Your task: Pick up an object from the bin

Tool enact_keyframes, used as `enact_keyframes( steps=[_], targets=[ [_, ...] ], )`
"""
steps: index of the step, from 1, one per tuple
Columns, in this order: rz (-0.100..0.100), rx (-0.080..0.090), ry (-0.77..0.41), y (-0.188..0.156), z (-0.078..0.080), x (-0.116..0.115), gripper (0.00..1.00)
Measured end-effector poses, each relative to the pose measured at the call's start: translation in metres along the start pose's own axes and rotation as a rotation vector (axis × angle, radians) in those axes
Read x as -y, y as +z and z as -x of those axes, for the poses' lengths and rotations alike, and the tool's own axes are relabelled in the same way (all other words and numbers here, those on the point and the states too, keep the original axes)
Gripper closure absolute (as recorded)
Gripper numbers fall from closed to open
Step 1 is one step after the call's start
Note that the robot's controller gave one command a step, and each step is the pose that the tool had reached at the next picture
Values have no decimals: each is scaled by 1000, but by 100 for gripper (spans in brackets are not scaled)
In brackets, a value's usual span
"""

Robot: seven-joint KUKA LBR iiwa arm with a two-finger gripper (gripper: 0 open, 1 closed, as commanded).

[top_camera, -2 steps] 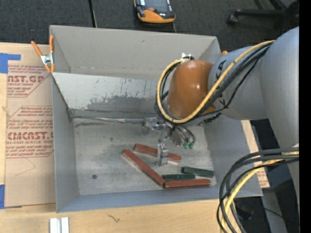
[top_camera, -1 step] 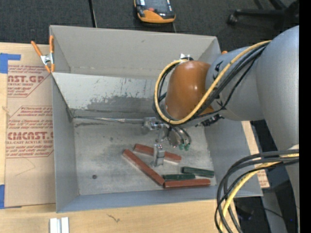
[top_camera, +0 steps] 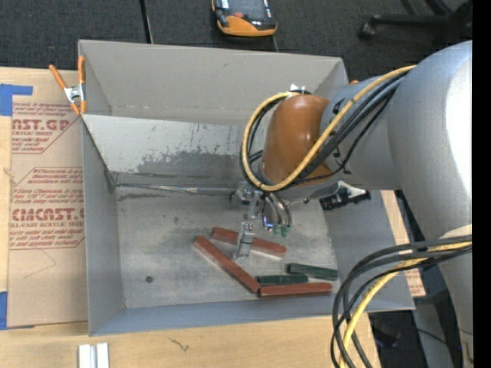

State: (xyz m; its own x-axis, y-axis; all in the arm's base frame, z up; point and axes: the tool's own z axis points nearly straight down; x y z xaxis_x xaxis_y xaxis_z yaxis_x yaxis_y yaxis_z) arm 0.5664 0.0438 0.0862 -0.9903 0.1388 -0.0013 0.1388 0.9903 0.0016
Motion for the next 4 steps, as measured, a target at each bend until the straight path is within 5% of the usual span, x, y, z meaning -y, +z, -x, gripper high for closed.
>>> enact_keyframes(
  steps=[1, 2, 3, 4],
  targets=[
    [-3, 0, -530, 7, -29, -33, 100],
    [-3, 0, -529, 7, -29, -33, 100],
    [0, -8, -557, -43, -35, -27, 100],
    [0, 16, -528, -64, -25, -24, 100]
  ],
)
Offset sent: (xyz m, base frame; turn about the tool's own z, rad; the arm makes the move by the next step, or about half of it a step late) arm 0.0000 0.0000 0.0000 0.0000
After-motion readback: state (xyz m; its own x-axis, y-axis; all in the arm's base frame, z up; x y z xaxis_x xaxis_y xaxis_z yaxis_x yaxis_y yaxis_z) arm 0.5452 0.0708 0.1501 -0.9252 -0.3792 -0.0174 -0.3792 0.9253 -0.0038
